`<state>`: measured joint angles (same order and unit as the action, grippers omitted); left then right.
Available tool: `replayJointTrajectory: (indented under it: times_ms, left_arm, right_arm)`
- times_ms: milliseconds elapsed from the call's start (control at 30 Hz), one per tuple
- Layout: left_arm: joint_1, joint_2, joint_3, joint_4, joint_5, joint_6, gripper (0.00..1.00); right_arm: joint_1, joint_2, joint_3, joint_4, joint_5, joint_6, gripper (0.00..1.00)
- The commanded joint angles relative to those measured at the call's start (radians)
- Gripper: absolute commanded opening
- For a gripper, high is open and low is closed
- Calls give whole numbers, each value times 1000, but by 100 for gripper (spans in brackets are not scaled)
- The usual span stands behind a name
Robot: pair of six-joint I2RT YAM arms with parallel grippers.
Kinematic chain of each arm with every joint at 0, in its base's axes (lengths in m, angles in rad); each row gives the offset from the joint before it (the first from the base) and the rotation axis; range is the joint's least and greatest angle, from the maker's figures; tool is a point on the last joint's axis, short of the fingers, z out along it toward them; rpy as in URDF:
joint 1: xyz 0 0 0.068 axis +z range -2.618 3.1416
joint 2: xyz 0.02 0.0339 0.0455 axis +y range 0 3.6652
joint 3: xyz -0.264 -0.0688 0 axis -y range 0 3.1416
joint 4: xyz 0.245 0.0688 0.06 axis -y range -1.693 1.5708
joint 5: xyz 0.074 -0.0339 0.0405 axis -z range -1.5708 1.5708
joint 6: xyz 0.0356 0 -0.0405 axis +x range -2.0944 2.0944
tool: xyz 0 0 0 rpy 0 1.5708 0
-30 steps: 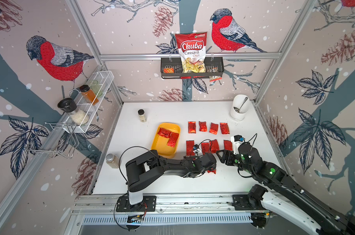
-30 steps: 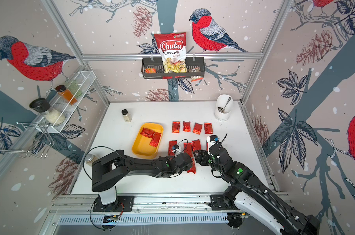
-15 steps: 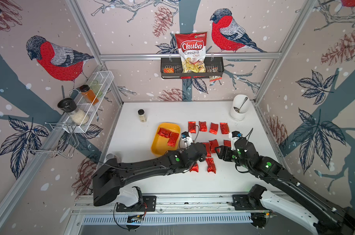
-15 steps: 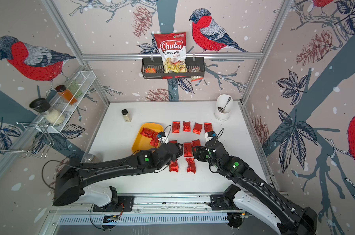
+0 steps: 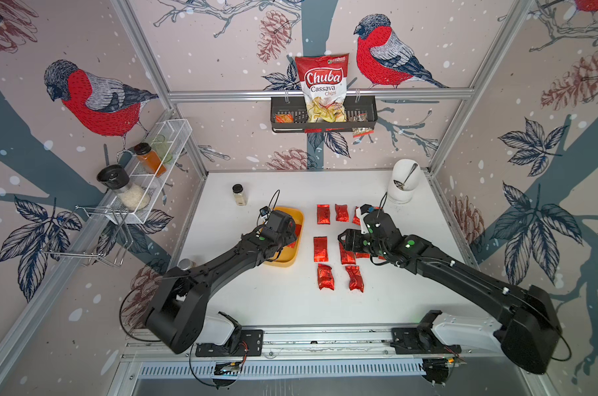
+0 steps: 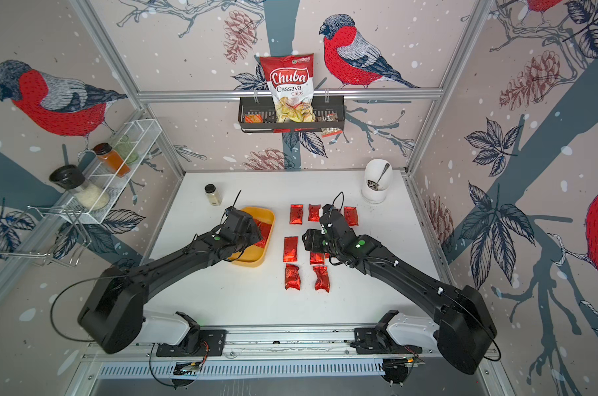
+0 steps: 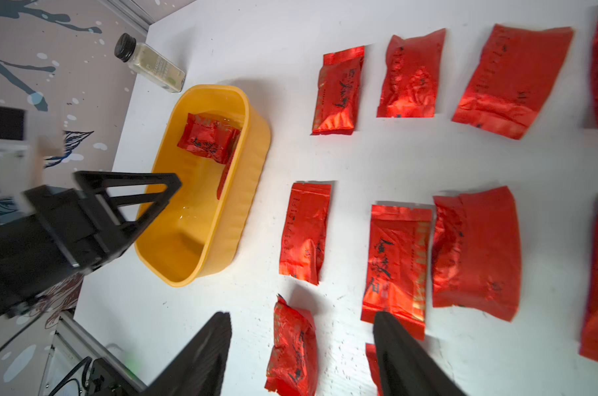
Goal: Take the tea bags out of the storage box
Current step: Pick up the tea bag from the storage box.
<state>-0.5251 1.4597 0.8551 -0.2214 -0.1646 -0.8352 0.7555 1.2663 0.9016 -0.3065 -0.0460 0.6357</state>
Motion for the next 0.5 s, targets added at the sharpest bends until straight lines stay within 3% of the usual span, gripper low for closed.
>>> replayJointTrajectory:
  times_ms: [0,167,300,467]
  left_arm:
    - [40,106,54,-15,107,196,64]
    - [72,252,136,-50,138,316,62]
    - [76,326,178,-56,143,343,58]
    - [76,350,186,-56,129,333,38]
  right_arm:
    - [-2,64,40,30,-54,-40,70]
    - [-8,116,67,35,-73,-60,70]
    - [-20,141,72,37,-89,-67,70]
    - [-28,148,71,41,-97,-65,70]
